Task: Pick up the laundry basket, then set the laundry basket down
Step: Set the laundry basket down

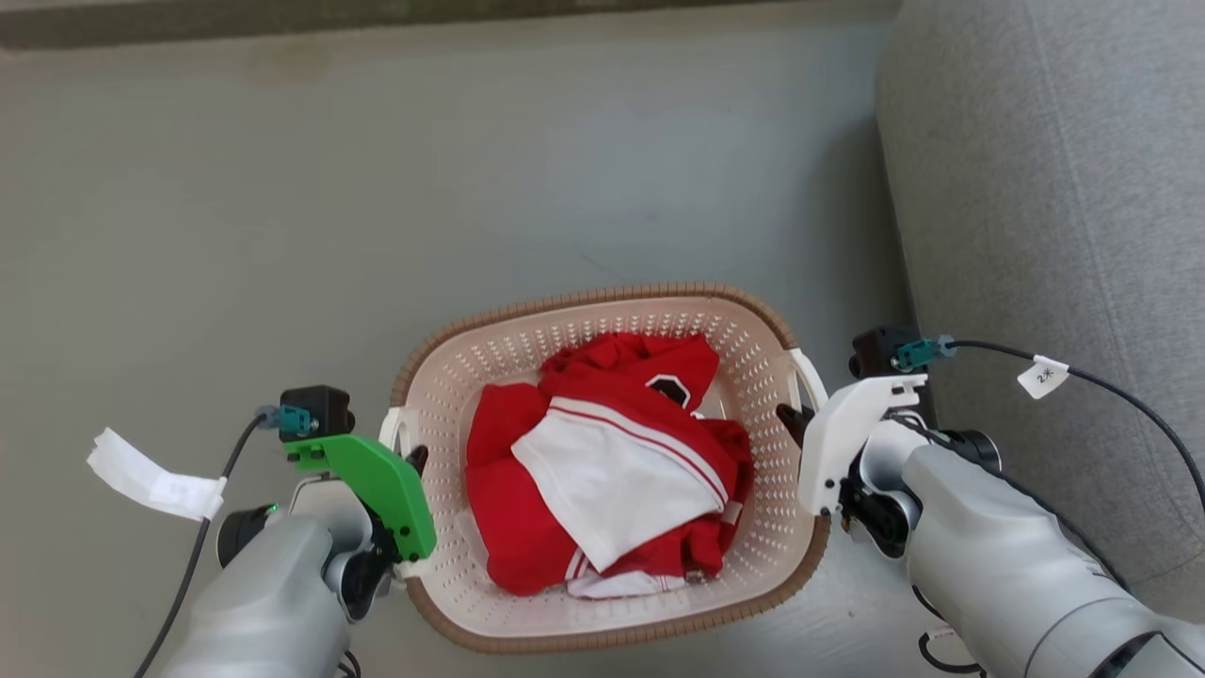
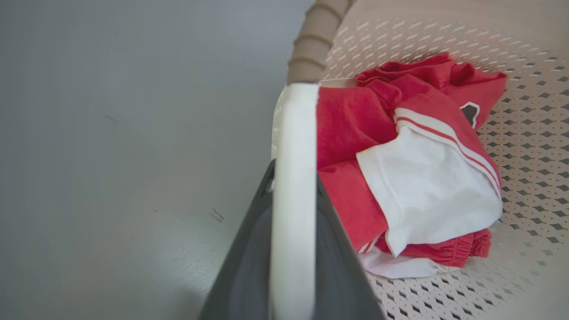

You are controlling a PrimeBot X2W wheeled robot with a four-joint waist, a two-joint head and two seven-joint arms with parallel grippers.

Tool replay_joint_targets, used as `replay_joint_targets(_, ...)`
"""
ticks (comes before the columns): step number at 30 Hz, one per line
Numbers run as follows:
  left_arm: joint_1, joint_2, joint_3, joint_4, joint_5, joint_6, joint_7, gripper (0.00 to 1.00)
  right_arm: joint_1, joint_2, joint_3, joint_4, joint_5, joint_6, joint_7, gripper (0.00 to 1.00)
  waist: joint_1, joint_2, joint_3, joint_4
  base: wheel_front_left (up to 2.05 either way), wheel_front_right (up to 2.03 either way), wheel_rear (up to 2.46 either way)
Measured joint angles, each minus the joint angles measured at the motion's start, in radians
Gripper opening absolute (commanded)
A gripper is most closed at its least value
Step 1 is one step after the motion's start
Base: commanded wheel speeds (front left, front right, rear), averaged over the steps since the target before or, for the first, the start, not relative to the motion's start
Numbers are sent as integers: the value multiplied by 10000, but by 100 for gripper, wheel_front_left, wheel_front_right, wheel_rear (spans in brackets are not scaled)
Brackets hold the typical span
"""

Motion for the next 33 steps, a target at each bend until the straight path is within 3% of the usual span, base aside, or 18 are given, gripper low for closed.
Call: replay_joint_targets(33, -2071, 82, -63, -50, 79, -2, -1250, 0, -1649, 44, -541, 234, 257, -167, -1684, 0, 2, 0, 3394, 59, 0, 0, 0)
